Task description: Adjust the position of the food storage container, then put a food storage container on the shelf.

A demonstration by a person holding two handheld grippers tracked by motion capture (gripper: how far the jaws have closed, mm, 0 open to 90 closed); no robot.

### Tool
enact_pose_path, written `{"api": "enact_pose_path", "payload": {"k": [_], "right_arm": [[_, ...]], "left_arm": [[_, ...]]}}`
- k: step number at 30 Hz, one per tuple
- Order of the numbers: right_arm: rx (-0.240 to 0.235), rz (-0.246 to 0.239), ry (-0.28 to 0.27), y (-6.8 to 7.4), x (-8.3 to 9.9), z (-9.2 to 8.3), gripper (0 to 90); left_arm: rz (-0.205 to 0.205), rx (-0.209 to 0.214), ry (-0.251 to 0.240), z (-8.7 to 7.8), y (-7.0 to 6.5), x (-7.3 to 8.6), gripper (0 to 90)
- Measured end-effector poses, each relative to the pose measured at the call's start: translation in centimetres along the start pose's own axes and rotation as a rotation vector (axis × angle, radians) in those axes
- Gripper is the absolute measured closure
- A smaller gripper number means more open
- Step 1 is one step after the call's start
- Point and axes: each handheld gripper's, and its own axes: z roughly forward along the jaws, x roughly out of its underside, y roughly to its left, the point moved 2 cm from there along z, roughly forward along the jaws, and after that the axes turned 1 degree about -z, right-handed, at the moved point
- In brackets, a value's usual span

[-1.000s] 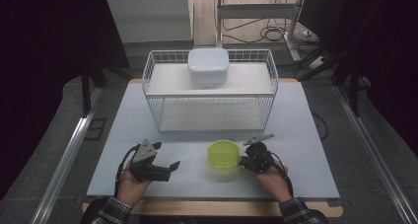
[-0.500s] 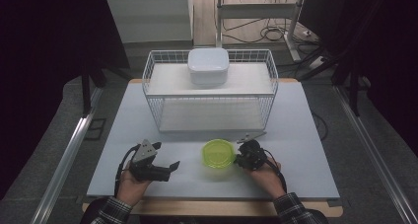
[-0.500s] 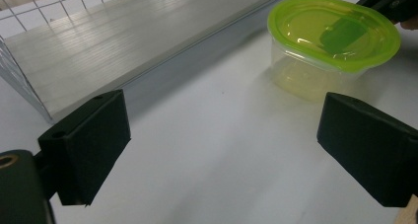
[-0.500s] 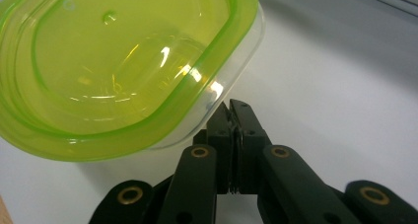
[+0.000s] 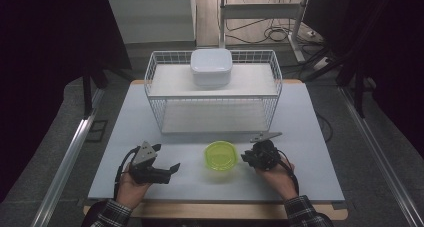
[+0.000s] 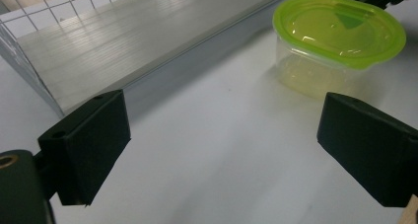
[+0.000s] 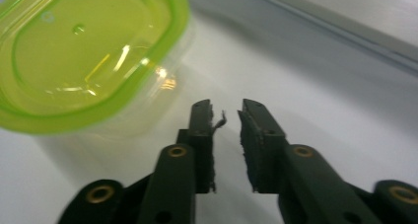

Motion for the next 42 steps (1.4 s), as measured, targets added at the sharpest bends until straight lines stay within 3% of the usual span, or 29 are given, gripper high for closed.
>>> {"api": "enact_pose_path", "payload": {"k": [5,11,17,26,32,39,42], "right_arm": [[0.041,-0.01,-0.027,-0.7,0.7,-1.2,58.5],[0.082,-0.009,-0.084,-1.2,1.1,-2.1,36.0],[0.068,-0.004,-0.142,-1.3,1.1,-2.3,17.1],[0.062,0.016,-0.149,-1.6,1.3,-2.4,11.7],[0.06,-0.001,-0.146,-1.5,1.2,-2.2,7.8],[0.04,0.054,-0.188,-1.2,0.8,-2.3,5.4],[0.019,0.056,-0.189,-0.8,0.4,-2.4,3.7]], "left_arm": [[-0.004,0.006,0.017,0.0,0.0,0.3,5.9],[0.005,0.012,0.045,0.6,-0.4,0.7,5.9],[0.016,0.015,0.058,1.0,-0.6,0.9,5.8],[0.018,0.014,0.057,0.9,-0.7,0.9,5.8],[0.016,0.017,0.058,1.0,-0.6,0.9,5.8],[0.018,0.014,0.057,0.9,-0.7,0.9,5.8],[0.018,0.013,0.057,1.0,-0.6,0.9,5.8]]}}
